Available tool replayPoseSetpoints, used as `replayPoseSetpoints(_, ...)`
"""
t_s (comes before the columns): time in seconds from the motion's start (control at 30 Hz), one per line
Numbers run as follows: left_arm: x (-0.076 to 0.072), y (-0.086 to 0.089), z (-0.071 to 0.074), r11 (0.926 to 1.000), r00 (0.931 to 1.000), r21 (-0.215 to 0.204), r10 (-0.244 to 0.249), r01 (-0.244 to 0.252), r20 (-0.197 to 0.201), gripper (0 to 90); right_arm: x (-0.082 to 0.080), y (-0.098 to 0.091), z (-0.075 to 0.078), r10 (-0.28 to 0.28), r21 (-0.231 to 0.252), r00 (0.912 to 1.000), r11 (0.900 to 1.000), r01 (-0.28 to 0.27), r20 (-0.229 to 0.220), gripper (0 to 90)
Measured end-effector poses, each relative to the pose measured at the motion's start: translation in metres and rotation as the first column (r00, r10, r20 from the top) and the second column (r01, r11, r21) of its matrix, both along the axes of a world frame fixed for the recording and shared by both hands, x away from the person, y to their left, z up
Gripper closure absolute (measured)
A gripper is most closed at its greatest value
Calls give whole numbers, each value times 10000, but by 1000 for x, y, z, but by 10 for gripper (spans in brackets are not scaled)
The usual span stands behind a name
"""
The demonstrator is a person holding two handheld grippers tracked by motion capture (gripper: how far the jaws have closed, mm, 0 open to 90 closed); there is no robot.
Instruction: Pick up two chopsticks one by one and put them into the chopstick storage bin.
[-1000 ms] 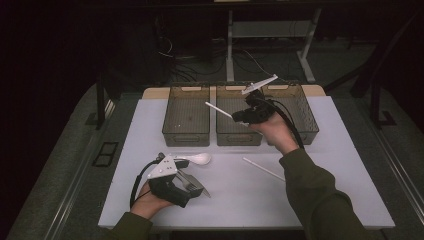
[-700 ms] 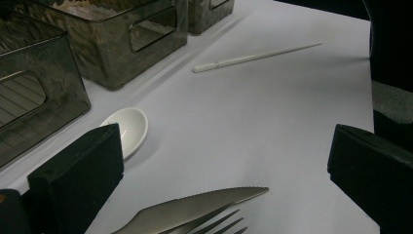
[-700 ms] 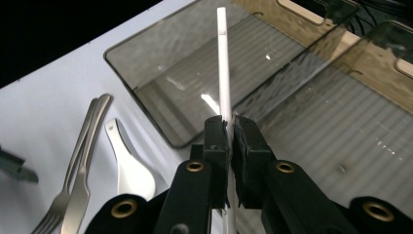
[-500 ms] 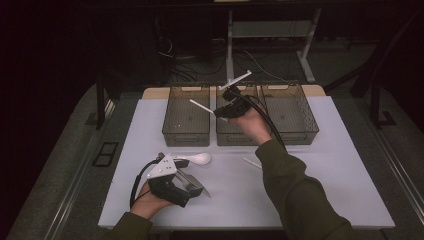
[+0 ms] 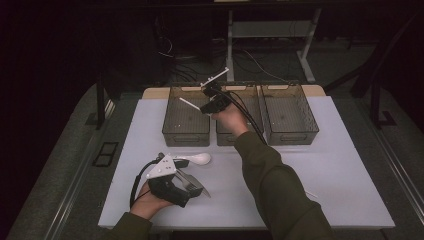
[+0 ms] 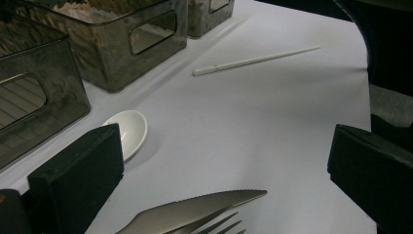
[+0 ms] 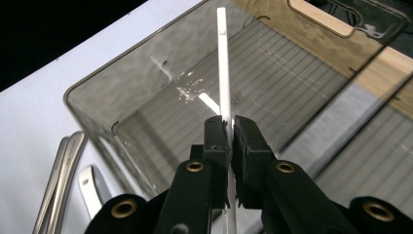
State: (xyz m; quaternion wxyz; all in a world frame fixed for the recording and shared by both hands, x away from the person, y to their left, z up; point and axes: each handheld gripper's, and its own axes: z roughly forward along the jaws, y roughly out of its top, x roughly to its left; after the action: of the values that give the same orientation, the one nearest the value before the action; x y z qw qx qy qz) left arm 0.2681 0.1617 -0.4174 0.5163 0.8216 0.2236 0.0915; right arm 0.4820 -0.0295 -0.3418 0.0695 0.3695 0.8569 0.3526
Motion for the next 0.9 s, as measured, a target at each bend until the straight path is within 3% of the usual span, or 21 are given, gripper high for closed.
replayPoseSetpoints(0.33, -1, -1, 1, 10000, 10000, -89, -31, 30, -39, 0, 22, 26, -14, -448, -350, 9988, 9984, 442, -175, 848)
replayPoseSetpoints(0.67, -1, -2, 1, 9999, 9999, -71, -108, 108, -26, 0, 31, 44, -26, -642, -507, 9971, 9968, 621, -417, 846)
replayPoseSetpoints(0.83, -1, -2, 1, 9999, 10000, -137, -71, 70, -45, 0, 32, 49, -25, -617, -369, 9979, 9975, 609, -215, 832)
replayPoseSetpoints(0.9, -1, -2, 1, 9999, 10000, -147, -69, 69, -42, 0, 32, 49, -21, -631, -342, 9979, 9975, 626, -131, 770)
